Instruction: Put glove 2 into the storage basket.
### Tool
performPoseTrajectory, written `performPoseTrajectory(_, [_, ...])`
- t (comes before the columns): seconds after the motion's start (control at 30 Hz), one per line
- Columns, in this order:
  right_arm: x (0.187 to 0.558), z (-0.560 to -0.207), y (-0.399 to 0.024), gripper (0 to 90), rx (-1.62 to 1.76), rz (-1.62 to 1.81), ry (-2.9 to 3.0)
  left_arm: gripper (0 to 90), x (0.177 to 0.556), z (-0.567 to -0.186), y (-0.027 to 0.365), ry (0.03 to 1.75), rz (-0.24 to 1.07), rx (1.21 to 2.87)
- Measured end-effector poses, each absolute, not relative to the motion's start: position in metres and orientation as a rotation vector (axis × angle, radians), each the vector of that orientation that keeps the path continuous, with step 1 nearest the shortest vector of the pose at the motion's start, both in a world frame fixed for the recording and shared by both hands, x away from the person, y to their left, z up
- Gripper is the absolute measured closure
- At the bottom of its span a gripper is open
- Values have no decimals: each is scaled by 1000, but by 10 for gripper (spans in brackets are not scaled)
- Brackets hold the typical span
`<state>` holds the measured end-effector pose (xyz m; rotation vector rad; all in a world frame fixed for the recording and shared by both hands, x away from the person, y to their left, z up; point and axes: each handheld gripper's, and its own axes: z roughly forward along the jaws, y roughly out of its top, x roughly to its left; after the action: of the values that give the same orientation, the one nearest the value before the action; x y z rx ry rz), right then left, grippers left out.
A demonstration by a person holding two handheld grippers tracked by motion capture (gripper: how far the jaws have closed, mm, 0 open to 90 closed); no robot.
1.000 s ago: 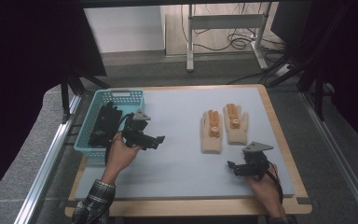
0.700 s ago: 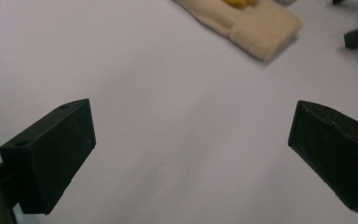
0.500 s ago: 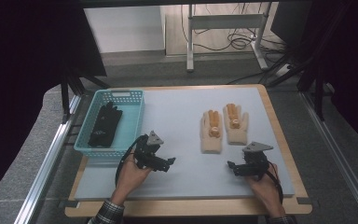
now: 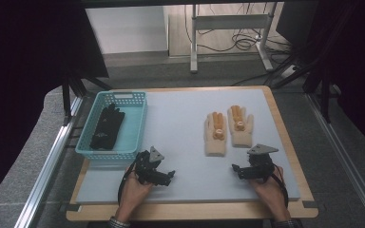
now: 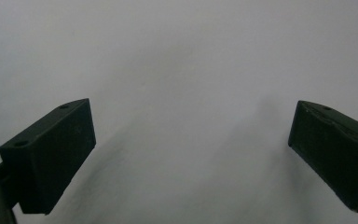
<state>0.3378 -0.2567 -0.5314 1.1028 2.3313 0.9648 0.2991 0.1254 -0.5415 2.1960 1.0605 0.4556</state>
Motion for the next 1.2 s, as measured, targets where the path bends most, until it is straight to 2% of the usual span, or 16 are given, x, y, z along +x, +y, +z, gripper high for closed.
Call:
performPoseTrajectory(0.13, [338, -531, -257, 111, 1104, 966, 2333, 10, 300, -548, 131, 1102, 391, 2147])
performPoseTrajectory(0.4, [338, -531, -257, 114, 1107, 965, 2334, 13, 299, -549, 132, 1108, 386, 2135])
performPoseTrajectory(0.57, [337, -531, -257, 146, 1118, 968, 2326, 13, 299, -549, 132, 1108, 386, 2133])
performPoseTrajectory(0.6, [336, -530, -258, 193, 1132, 971, 2307, 14, 299, -549, 132, 1108, 386, 2133])
performPoseTrajectory(0.67, [336, -530, -258, 224, 1138, 971, 2302, 14, 299, -549, 132, 1108, 386, 2133])
performPoseTrajectory(0.73, [334, -527, -259, 324, 1152, 965, 2297, 14, 299, -549, 132, 1108, 387, 2133])
performPoseTrajectory(0.77, [334, -523, -259, 404, 1169, 997, 2297, 14, 299, -549, 132, 1108, 387, 2133])
performPoseTrajectory(0.9, [339, -514, -258, 537, 1155, 1033, 2304, 14, 299, -549, 132, 1108, 388, 2132])
performPoseTrajectory(1.03, [352, -504, -254, 657, 1148, 1052, 2326, 14, 299, -549, 132, 1108, 387, 2132])
performPoseTrajectory(1.2, [374, -494, -245, 740, 1146, 1099, 2350, 14, 299, -549, 132, 1108, 388, 2132])
